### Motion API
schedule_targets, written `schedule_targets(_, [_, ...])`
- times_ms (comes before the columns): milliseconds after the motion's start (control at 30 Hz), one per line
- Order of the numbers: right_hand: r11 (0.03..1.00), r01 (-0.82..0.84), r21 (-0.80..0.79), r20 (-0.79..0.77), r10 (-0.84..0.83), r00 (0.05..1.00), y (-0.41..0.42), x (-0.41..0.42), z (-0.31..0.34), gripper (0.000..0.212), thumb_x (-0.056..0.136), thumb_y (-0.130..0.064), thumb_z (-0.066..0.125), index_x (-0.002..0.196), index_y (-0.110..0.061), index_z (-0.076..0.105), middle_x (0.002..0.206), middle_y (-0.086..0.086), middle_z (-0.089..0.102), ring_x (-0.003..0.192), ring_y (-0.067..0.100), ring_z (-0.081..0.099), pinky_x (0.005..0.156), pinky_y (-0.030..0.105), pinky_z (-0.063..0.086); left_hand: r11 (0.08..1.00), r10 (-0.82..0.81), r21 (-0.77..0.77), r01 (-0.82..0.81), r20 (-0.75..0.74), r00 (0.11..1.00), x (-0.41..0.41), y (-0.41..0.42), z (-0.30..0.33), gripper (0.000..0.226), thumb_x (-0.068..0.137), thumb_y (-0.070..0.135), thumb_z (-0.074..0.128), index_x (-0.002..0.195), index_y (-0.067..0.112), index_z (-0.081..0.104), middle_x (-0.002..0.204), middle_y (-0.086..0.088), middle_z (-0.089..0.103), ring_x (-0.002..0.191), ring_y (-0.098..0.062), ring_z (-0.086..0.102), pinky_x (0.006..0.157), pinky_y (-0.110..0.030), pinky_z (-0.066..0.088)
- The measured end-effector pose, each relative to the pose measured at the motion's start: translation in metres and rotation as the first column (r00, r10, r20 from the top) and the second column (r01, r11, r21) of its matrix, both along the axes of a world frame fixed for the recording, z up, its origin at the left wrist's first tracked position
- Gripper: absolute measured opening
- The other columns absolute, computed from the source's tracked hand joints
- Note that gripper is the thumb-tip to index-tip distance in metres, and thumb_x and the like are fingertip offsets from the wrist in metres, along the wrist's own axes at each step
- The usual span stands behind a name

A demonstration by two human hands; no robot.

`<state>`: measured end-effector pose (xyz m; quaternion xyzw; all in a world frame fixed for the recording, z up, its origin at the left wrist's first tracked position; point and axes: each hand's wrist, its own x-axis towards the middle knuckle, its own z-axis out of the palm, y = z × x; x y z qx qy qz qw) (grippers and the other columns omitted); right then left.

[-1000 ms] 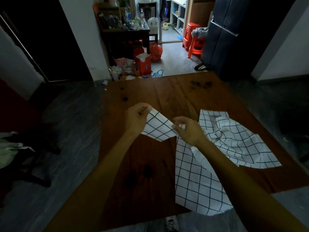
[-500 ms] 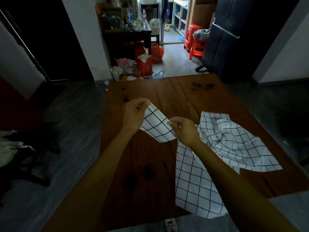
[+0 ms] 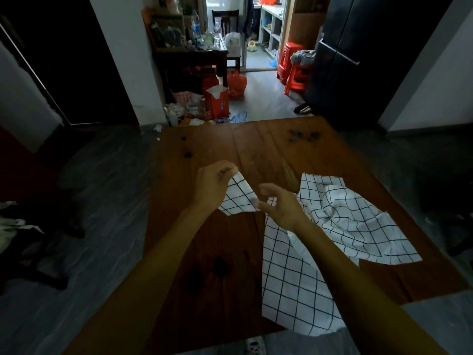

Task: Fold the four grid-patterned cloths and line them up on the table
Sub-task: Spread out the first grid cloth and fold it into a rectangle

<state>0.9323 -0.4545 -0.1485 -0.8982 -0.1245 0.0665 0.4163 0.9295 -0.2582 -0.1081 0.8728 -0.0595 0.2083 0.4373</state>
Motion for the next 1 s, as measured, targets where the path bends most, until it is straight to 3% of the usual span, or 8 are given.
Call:
schedule_targets(67, [0.991, -0.044, 0.124, 0.055, 0.037, 0.998, 0.018, 0.001, 0.012, 0.033, 0.089, -0.035, 0.065, 0.119, -0.022, 0.062, 0.11, -0.013, 0.064, 0.097, 0.0, 0.058, 0.082, 0.024, 0.044, 0.997, -0.075, 0.032, 0.074, 0.038, 0.996, -0.004, -0.009, 0.001, 0.011, 0.09, 0.007, 0.06, 0.091, 0.007, 0.071, 0.09, 0.003, 0.069, 0.08, -0.003, 0.06, 0.072, -0.008, 0.045])
schedule_targets(133, [0.982, -0.044, 0.182, 0.118, 0.023, 0.993, 0.028, 0.003, 0.019, 0.012, 0.091, -0.03, 0.063, 0.097, -0.021, 0.068, 0.088, -0.005, 0.068, 0.08, 0.009, 0.062, 0.07, 0.03, 0.048, 0.993, -0.108, 0.046, 0.106, 0.06, 0.992, -0.007, -0.012, 0.003, 0.01, 0.09, 0.008, 0.061, 0.092, 0.008, 0.07, 0.089, 0.003, 0.068, 0.083, -0.001, 0.059, 0.071, -0.01, 0.046])
schedule_targets(200, [0.966, -0.009, 0.26, 0.111, -0.02, 0.994, 0.028, 0.006, 0.02, 0.012, 0.091, -0.025, 0.062, 0.088, -0.017, 0.07, 0.081, 0.001, 0.068, 0.077, 0.018, 0.063, 0.07, 0.036, 0.05, 0.995, -0.097, 0.023, 0.096, 0.035, 0.995, -0.011, -0.007, 0.004, 0.011, 0.09, 0.011, 0.061, 0.098, 0.009, 0.069, 0.09, 0.009, 0.065, 0.081, 0.007, 0.058, 0.07, -0.007, 0.045])
schedule_targets(267, [0.941, 0.04, 0.335, 0.069, -0.067, 0.995, 0.022, 0.006, 0.021, 0.011, 0.092, -0.021, 0.062, 0.09, -0.014, 0.07, 0.08, 0.0, 0.069, 0.075, 0.014, 0.064, 0.069, 0.032, 0.053, 0.997, -0.072, -0.026, 0.071, -0.04, 0.997, -0.016, 0.002, 0.001, 0.013, 0.089, 0.015, 0.063, 0.102, 0.012, 0.067, 0.088, 0.017, 0.06, 0.08, 0.015, 0.056, 0.068, -0.004, 0.044])
schedule_targets(400, [0.844, 0.127, 0.521, -0.069, -0.107, 0.992, 0.016, -0.001, 0.023, 0.012, 0.094, -0.012, 0.058, 0.096, -0.005, 0.068, 0.08, 0.004, 0.068, 0.067, 0.002, 0.064, 0.062, 0.021, 0.054, 0.995, 0.036, -0.085, -0.051, -0.165, 0.986, -0.027, 0.009, -0.012, 0.012, 0.089, 0.022, 0.064, 0.099, 0.017, 0.064, 0.087, 0.013, 0.06, 0.077, 0.006, 0.057, 0.065, -0.008, 0.046])
schedule_targets(533, [0.79, 0.158, 0.593, -0.14, -0.092, 0.986, 0.017, -0.006, 0.027, 0.013, 0.093, -0.01, 0.058, 0.101, -0.01, 0.069, 0.088, 0.005, 0.072, 0.076, 0.006, 0.068, 0.067, 0.023, 0.057, 0.982, 0.125, -0.125, -0.144, -0.147, 0.981, -0.032, 0.003, -0.013, 0.003, 0.087, 0.02, 0.066, 0.088, 0.019, 0.063, 0.081, 0.012, 0.061, 0.074, 0.004, 0.056, 0.064, -0.006, 0.044])
schedule_targets(767, [0.775, 0.124, 0.619, -0.079, -0.096, 0.992, 0.019, -0.009, 0.037, 0.015, 0.095, -0.015, 0.057, 0.103, -0.015, 0.07, 0.094, 0.016, 0.072, 0.083, 0.014, 0.068, 0.066, 0.022, 0.056, 0.972, 0.098, -0.198, -0.123, -0.131, 0.987, -0.038, 0.005, -0.006, 0.01, 0.085, 0.015, 0.068, 0.089, 0.022, 0.064, 0.086, 0.013, 0.064, 0.083, -0.002, 0.062, 0.073, -0.019, 0.053])
schedule_targets(1000, [0.768, 0.098, 0.633, -0.06, -0.078, 0.995, 0.019, -0.013, 0.039, 0.019, 0.096, -0.007, 0.053, 0.11, -0.006, 0.066, 0.088, 0.0, 0.071, 0.077, 0.003, 0.069, 0.062, 0.015, 0.052, 0.966, 0.098, -0.226, -0.124, -0.122, 0.988, -0.042, 0.005, 0.001, 0.014, 0.083, 0.011, 0.07, 0.093, 0.019, 0.065, 0.088, 0.016, 0.06, 0.079, 0.005, 0.058, 0.072, -0.011, 0.048])
